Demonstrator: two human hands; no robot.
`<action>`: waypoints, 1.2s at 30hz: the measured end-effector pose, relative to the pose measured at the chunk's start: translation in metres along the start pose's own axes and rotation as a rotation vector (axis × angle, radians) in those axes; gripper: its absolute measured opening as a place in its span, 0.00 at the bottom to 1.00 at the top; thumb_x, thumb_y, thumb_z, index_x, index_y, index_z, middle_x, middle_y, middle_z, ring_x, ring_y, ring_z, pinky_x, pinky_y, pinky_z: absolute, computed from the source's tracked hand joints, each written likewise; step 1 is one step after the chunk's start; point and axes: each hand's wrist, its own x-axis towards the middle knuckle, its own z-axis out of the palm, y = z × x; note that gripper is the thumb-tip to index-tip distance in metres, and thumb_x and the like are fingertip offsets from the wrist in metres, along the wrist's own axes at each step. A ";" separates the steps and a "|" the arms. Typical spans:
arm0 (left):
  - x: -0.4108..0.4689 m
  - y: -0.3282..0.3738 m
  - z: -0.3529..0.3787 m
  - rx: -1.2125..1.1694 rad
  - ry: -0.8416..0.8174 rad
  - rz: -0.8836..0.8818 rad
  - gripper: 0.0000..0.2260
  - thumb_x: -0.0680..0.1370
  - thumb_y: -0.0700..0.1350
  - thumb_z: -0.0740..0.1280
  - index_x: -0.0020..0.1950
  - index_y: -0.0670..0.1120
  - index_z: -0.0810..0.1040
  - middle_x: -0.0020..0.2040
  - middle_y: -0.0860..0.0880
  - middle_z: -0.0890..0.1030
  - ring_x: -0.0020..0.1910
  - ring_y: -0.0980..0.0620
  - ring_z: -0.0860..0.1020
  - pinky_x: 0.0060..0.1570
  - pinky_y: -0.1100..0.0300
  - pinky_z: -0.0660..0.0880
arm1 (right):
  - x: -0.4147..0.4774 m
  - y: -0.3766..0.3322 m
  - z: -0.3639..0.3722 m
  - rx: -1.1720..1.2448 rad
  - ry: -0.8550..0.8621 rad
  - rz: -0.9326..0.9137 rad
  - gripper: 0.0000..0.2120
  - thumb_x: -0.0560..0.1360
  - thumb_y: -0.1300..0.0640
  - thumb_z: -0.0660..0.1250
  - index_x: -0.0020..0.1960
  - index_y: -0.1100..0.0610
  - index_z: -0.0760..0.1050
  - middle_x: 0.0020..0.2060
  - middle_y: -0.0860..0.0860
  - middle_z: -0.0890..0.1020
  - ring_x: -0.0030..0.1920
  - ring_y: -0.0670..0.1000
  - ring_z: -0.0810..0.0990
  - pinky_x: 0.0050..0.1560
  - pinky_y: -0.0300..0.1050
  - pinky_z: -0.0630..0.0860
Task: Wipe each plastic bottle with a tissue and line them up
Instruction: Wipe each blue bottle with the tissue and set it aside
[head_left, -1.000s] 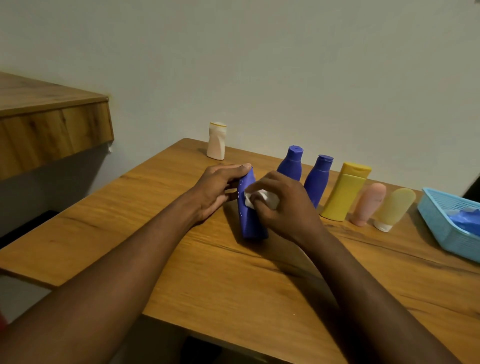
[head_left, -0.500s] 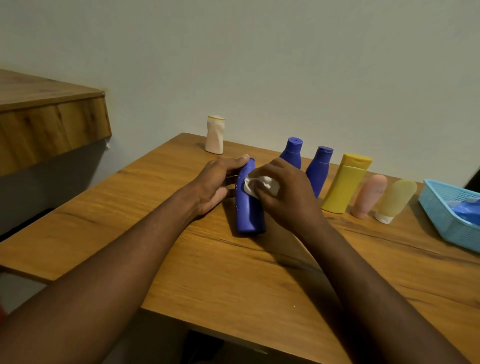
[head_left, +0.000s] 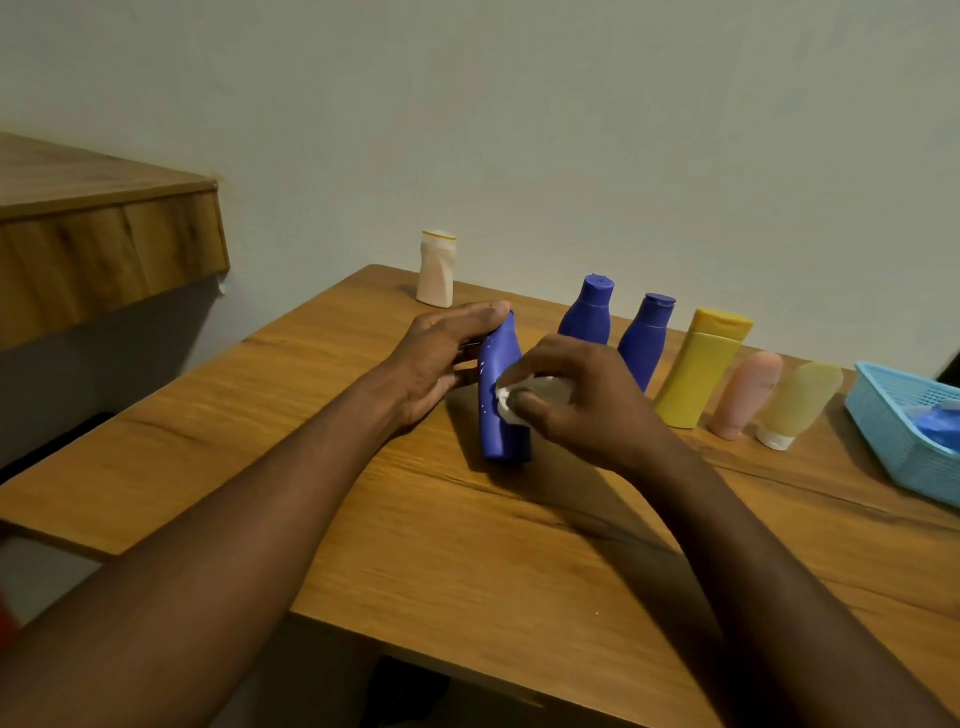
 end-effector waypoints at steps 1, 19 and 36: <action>0.000 0.000 0.000 -0.003 -0.011 0.003 0.15 0.79 0.51 0.73 0.62 0.46 0.85 0.54 0.48 0.86 0.57 0.47 0.82 0.60 0.50 0.82 | 0.002 0.000 0.002 -0.029 0.079 -0.015 0.08 0.75 0.57 0.73 0.53 0.49 0.82 0.48 0.43 0.80 0.48 0.43 0.79 0.48 0.36 0.75; -0.001 0.001 0.005 0.008 0.066 0.081 0.14 0.74 0.49 0.78 0.57 0.45 0.87 0.47 0.50 0.86 0.49 0.48 0.83 0.59 0.42 0.82 | -0.004 -0.017 0.005 -0.027 -0.057 -0.146 0.10 0.75 0.55 0.72 0.56 0.48 0.82 0.50 0.43 0.79 0.51 0.43 0.78 0.49 0.36 0.75; -0.007 0.004 0.014 0.057 -0.110 -0.001 0.14 0.82 0.48 0.69 0.66 0.46 0.83 0.60 0.45 0.85 0.62 0.47 0.82 0.62 0.50 0.78 | 0.005 -0.013 0.008 -0.038 0.414 0.010 0.07 0.78 0.54 0.70 0.55 0.53 0.81 0.48 0.43 0.77 0.48 0.37 0.75 0.48 0.29 0.70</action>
